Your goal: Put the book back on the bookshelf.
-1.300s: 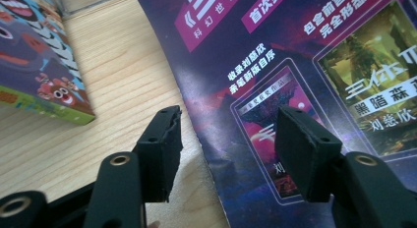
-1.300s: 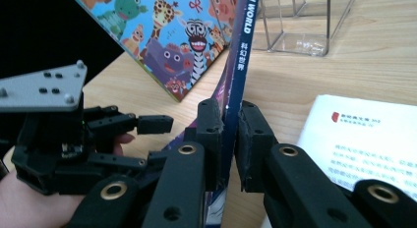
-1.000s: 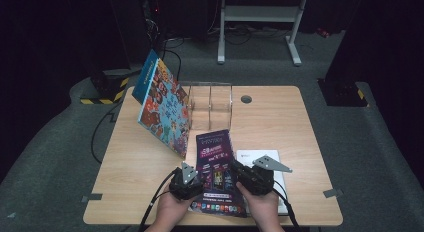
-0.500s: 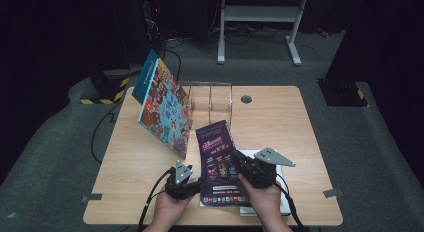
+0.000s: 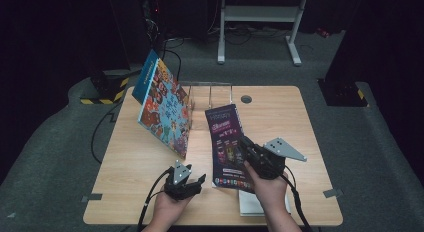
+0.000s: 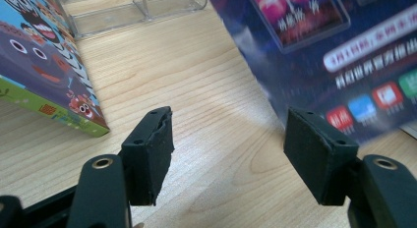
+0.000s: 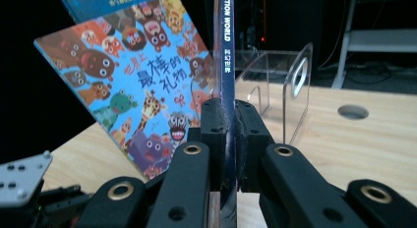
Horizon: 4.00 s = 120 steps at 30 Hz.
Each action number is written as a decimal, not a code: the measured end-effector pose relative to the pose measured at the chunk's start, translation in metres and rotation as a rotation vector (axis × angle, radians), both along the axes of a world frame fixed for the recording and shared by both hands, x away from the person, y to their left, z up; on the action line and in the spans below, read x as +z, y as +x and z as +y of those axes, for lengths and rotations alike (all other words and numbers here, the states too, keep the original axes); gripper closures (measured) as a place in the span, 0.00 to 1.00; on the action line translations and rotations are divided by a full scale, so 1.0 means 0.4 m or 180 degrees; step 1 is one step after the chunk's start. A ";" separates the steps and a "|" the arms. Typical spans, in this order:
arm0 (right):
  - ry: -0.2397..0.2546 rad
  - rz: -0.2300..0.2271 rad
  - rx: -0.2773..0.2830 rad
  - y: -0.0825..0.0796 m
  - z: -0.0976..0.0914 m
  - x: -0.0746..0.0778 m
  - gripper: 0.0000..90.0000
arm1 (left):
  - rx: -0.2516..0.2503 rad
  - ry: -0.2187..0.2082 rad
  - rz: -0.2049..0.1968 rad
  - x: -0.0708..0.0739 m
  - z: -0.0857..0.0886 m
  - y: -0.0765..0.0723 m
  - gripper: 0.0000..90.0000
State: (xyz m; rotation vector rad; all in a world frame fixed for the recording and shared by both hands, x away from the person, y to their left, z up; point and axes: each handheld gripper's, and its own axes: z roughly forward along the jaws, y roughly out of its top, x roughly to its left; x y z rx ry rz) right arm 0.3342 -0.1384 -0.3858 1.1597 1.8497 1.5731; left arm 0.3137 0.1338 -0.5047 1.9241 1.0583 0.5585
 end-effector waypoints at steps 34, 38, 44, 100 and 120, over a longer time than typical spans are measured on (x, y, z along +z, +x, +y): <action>0.0015 -0.0471 -0.0318 -0.032 -0.028 0.005 0.94 | -0.0287 -0.0785 -0.0449 0.259 -0.056 0.047 0.34; 0.0023 -0.0480 -0.0342 -0.036 -0.030 -0.001 0.94 | -0.0345 -0.0853 -0.0568 0.315 -0.088 0.062 0.32; -0.0006 -0.0545 -0.0370 -0.048 -0.026 -0.008 0.94 | -0.0377 -0.0908 -0.0611 0.362 -0.133 0.083 0.28; -0.0563 -0.1049 -0.0119 -0.121 0.127 -0.058 0.93 | 0.0184 -0.0681 -0.0634 0.410 -0.170 0.101 0.58; -0.0526 -0.1116 -0.0057 -0.139 0.148 -0.081 0.84 | 0.0171 -0.0802 -0.0966 0.410 -0.181 0.045 0.83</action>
